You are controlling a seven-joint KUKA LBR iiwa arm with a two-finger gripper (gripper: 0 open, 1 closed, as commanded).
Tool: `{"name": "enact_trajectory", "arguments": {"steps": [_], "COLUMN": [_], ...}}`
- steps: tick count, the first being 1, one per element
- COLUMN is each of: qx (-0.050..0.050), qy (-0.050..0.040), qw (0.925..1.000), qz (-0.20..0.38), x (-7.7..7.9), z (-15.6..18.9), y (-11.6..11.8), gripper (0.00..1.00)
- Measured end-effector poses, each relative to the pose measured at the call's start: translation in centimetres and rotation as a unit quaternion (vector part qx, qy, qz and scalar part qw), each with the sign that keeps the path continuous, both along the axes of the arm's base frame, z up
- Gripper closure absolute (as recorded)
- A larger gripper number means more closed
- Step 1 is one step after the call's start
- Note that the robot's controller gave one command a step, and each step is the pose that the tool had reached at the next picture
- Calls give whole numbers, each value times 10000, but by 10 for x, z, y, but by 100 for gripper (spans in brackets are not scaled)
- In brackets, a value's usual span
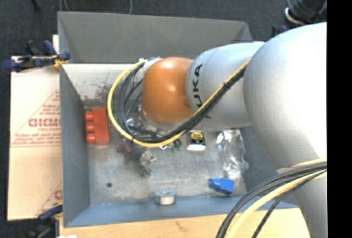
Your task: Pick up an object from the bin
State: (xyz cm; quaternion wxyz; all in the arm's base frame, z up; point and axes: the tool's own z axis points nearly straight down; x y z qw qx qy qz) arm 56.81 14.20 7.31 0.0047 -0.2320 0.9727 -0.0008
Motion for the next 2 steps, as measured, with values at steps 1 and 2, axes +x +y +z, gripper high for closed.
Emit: {"name": "enact_trajectory", "arguments": {"steps": [1, 2], "qx": [8, 13], "qy": [10, -19], "qw": [10000, 10000], "qz": [-18, -16], "x": [0, 2], "z": [1, 173], "y": [0, 23], "gripper": [100, 100]}}
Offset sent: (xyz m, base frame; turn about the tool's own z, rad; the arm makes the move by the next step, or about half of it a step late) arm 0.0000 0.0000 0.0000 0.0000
